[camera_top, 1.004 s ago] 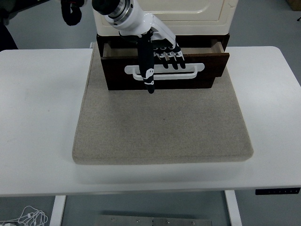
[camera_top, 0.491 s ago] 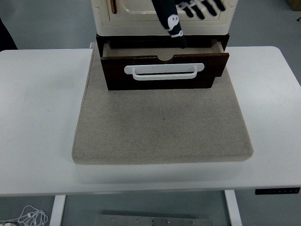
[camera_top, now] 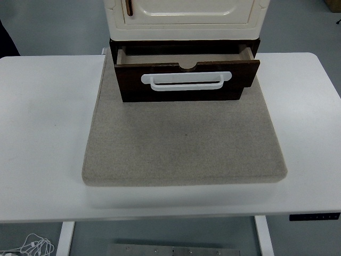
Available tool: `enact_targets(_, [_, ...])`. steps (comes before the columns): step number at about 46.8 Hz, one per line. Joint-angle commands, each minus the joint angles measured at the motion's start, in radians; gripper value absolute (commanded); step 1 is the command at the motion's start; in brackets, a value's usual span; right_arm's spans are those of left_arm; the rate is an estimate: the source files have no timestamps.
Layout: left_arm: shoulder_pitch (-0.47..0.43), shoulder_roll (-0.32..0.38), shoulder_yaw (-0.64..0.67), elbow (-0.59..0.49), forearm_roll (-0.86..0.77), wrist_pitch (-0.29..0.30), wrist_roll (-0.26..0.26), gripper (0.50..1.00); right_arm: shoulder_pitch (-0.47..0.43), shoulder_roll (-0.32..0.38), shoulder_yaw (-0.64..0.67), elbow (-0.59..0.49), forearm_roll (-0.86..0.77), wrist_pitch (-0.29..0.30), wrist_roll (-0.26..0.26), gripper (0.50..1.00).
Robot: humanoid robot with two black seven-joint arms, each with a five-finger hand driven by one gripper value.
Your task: Open the drawer under the combination cabinet
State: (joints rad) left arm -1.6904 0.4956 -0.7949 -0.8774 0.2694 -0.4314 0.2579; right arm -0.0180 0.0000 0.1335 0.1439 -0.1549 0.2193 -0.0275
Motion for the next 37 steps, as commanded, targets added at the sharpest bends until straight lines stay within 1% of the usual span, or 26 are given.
enact_targets(1, [-0.006, 0.000, -0.004, 0.070, -0.003, 0.054, -0.040, 1.000, -0.002, 0.000, 0.000, 0.000, 0.000, 0.000, 0.000, 0.926])
enact_targets(7, [-0.011, -0.002, -0.006, 0.156, -0.013, 0.157, -0.092, 1.000, 0.000, 0.000, 0.000, 0.000, 0.000, 0.000, 0.000, 0.926])
enact_targets(11, [-0.009, -0.002, -0.006, 0.192, -0.016, 0.236, -0.152, 1.000, 0.000, 0.000, 0.000, 0.000, 0.000, 0.000, 0.000, 0.926])
enact_targets(13, [-0.006, -0.002, -0.004, 0.216, -0.015, 0.290, -0.183, 1.000, 0.000, 0.000, 0.000, 0.000, 0.000, 0.000, 0.000, 0.926])
enact_targets(16, [-0.003, -0.002, -0.001, 0.261, -0.016, 0.393, -0.219, 1.000, -0.002, 0.000, 0.000, -0.001, 0.000, 0.000, 0.000, 0.926])
enact_targets(18, [0.001, -0.003, -0.003, 0.284, -0.018, 0.442, -0.230, 1.000, 0.000, 0.000, 0.000, 0.000, 0.000, 0.000, 0.000, 0.926])
enact_targets(20, [0.018, -0.003, -0.003, 0.313, -0.019, 0.479, -0.232, 1.000, 0.000, 0.000, 0.000, 0.000, 0.000, 0.000, 0.000, 0.926])
enact_targets(22, [0.038, -0.005, -0.003, 0.345, -0.021, 0.494, -0.232, 1.000, 0.000, 0.000, 0.000, 0.000, 0.000, 0.000, 0.000, 0.926])
enact_targets(26, [0.069, -0.008, -0.003, 0.397, -0.047, 0.494, -0.232, 1.000, -0.002, 0.000, 0.000, 0.000, 0.000, 0.000, 0.000, 0.926])
enact_targets(29, [0.093, -0.008, -0.003, 0.422, -0.090, 0.485, -0.217, 1.000, 0.000, 0.000, 0.000, 0.000, 0.000, 0.000, 0.000, 0.926])
enact_targets(33, [0.127, -0.009, -0.001, 0.439, -0.182, 0.459, -0.201, 1.000, 0.000, 0.000, 0.000, 0.000, 0.000, 0.000, 0.000, 0.926])
enact_targets(37, [0.159, -0.011, 0.003, 0.449, -0.257, 0.454, -0.195, 1.000, 0.000, 0.000, 0.000, 0.000, 0.000, 0.000, 0.000, 0.926])
